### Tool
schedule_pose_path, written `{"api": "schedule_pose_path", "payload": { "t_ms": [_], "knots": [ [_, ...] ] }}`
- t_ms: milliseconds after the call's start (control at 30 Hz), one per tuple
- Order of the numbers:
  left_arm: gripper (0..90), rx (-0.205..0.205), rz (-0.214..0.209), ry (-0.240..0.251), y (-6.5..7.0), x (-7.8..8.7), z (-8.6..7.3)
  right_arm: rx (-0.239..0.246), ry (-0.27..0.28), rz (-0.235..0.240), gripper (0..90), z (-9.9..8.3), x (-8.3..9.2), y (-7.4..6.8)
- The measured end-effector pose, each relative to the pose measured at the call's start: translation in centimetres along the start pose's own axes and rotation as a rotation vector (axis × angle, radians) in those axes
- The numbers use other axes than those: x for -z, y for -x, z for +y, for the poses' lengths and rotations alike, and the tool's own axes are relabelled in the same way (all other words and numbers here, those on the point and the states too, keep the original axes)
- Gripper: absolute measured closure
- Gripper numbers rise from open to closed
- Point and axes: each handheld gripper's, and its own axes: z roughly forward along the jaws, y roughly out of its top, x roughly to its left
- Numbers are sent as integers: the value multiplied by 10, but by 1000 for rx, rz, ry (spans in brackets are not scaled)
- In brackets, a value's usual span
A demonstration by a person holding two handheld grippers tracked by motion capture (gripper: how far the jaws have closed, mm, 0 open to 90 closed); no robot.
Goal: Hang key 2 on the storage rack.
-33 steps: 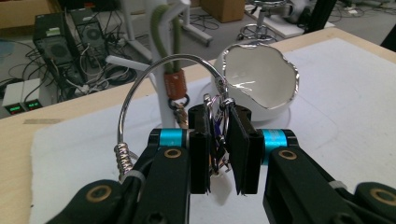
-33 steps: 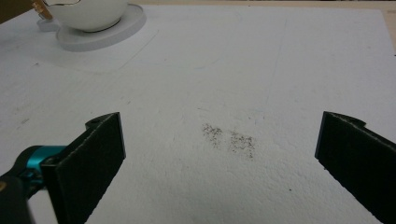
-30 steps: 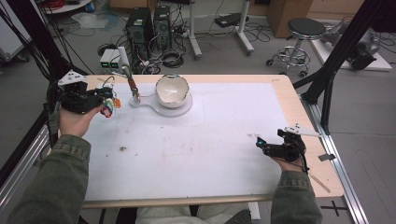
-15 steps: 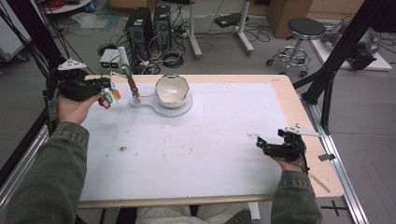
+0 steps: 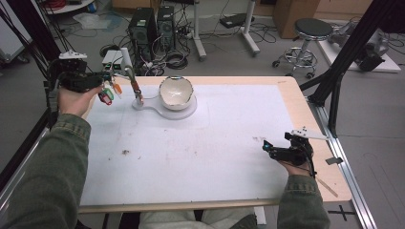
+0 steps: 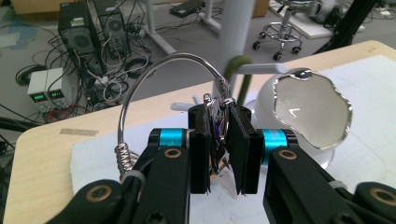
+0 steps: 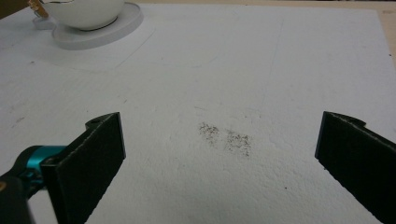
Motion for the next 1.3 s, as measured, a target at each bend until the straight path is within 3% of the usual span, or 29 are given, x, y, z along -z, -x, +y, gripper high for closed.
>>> {"api": "schedule_pose_path", "payload": {
  "t_ms": [433, 800, 1300],
  "knots": [
    [785, 39, -8, -33, -12, -24, -4, 1, -2, -3, 7, -1, 1, 0],
    [785, 56, -37, -47, -10, -33, -6, 2, -3, 0, 7, -1, 1, 1],
    [785, 34, -63, -107, -4, -48, -10, 0, -4, 0, 7, -2, 1, 1]
  ]
}}
